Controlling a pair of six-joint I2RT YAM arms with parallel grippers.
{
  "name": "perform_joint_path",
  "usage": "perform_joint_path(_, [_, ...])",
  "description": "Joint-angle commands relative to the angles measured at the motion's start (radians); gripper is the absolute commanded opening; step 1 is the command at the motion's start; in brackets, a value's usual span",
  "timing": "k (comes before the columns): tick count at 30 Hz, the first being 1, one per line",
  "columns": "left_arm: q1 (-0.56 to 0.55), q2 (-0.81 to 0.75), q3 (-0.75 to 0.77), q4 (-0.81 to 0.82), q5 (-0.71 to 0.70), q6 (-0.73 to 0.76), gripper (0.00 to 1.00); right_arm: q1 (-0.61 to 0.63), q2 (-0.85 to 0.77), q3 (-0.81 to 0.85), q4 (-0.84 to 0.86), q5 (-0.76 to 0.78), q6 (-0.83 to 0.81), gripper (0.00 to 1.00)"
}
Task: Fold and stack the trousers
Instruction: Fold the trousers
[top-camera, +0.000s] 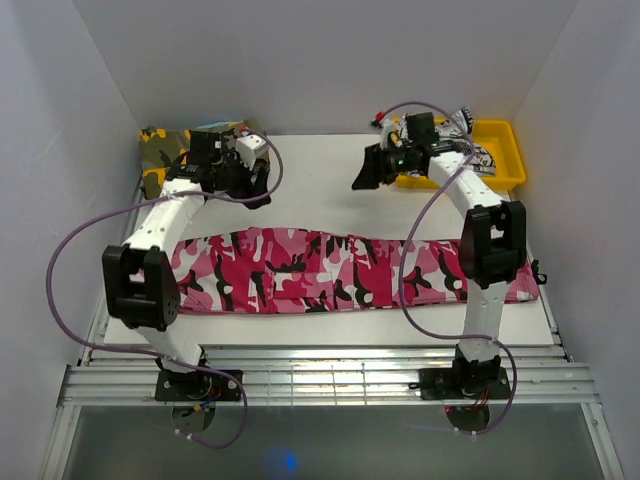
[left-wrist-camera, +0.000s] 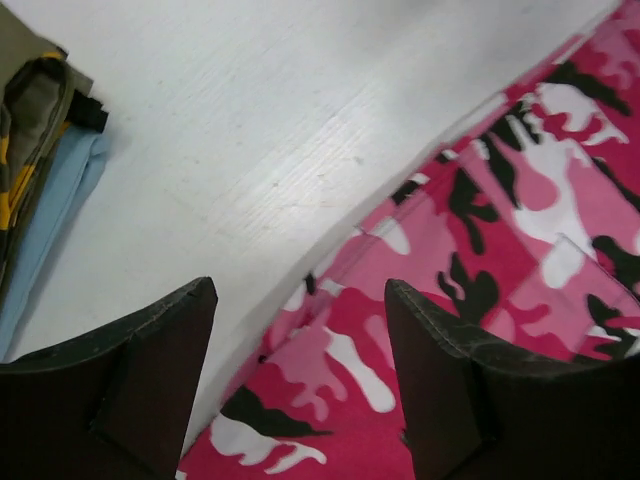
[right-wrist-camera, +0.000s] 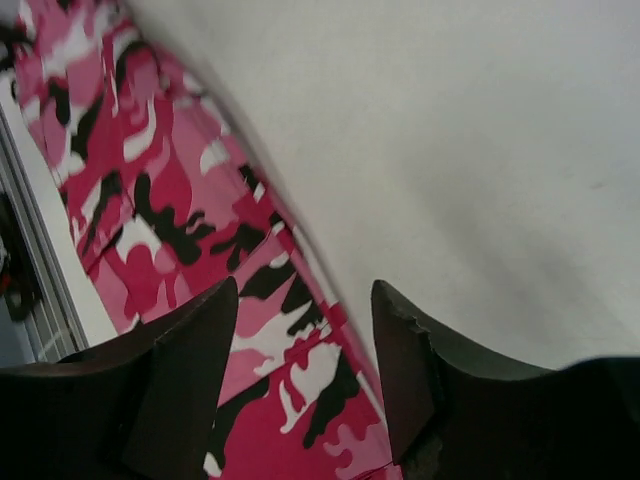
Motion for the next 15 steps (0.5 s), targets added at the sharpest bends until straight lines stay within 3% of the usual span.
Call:
perform_joint_path(1, [0.027,0.187,0.114,-0.157,-0.028,-0.042,0.75,0.136,-0.02,-0.139,-0.278,0.084,-0.309,0.6])
perform_joint_path(2, [0.044,0.218,0.137,-0.162,-0.032,-0.058,0.67,0.162,-0.029,-0.169,-0.292,0.102,-0.353,0.52])
perform_joint_path(5, [0.052,0.336,0.212,-0.22,-0.042,-0.052,0.61,0.192,-0.04,-0.294,-0.3,0.156,-0.369,0.41])
perform_joint_path(7, [0.055,0.379,0.229,-0.257,0.019,-0.007,0.62,0.201,-0.04,-0.359,-0.291,0.19,-0.364,0.38])
perform_joint_path(11, [0.056,0.444,0.197,-0.33,0.099,0.062,0.73,0.21,-0.04,-0.439,-0.26,0.247,-0.352,0.34])
perform_joint_path(15, [0.058,0.447,0.131,-0.332,0.096,0.091,0.71,0.21,-0.052,-0.496,-0.243,0.28,-0.363,0.33])
